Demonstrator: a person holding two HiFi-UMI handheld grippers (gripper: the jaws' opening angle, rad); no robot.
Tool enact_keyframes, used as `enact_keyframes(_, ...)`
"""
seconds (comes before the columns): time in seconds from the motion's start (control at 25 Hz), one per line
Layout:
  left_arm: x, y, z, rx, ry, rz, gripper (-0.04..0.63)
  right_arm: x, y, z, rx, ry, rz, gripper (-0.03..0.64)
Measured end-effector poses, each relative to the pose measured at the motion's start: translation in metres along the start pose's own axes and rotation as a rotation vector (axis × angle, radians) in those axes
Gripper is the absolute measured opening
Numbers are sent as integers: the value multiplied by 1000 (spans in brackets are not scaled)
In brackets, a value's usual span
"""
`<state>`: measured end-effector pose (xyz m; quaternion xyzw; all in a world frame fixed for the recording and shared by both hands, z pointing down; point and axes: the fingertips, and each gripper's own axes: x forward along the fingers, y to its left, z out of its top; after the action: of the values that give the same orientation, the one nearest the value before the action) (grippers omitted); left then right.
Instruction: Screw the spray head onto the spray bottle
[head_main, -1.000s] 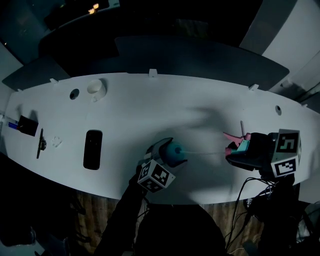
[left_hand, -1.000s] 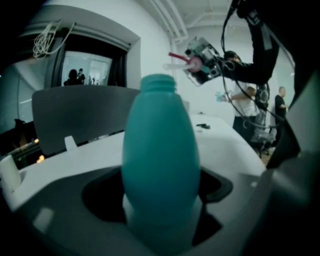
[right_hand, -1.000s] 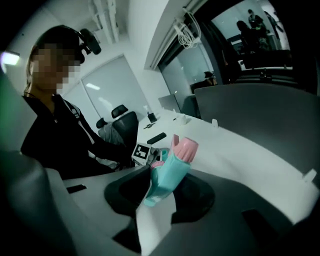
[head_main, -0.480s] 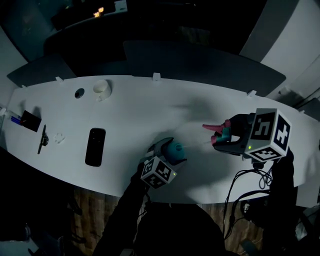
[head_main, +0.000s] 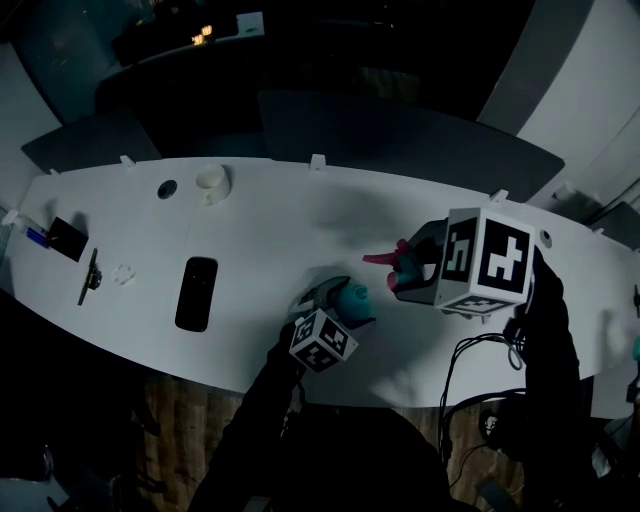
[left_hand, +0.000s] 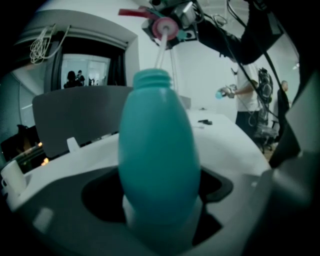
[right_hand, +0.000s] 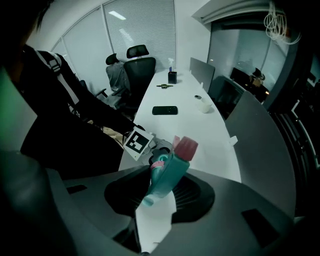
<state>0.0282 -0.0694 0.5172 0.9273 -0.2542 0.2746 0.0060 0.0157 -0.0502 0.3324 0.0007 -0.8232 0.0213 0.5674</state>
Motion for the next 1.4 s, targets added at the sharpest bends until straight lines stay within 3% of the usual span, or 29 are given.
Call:
enact_keyframes(0.44,1,-2,3,7,3,0,416,70,-3,4,-90,194,40,132)
enact_keyframes(0.76,0,-1,1,13,5,-4,417,92,-2,5,-90,224,57,132)
enact_keyframes(0.96,1,0,0,14,9,-2,417,97,-2,5,-108,299,46,132)
enact_keyframes(1.2,1,-2,0,19,10,-5,417,98,-4,4,23,187,128,133)
enact_keyframes(1.4,1,-3,1,22,9,-14,418,96,1,-1,-7,139,155,134)
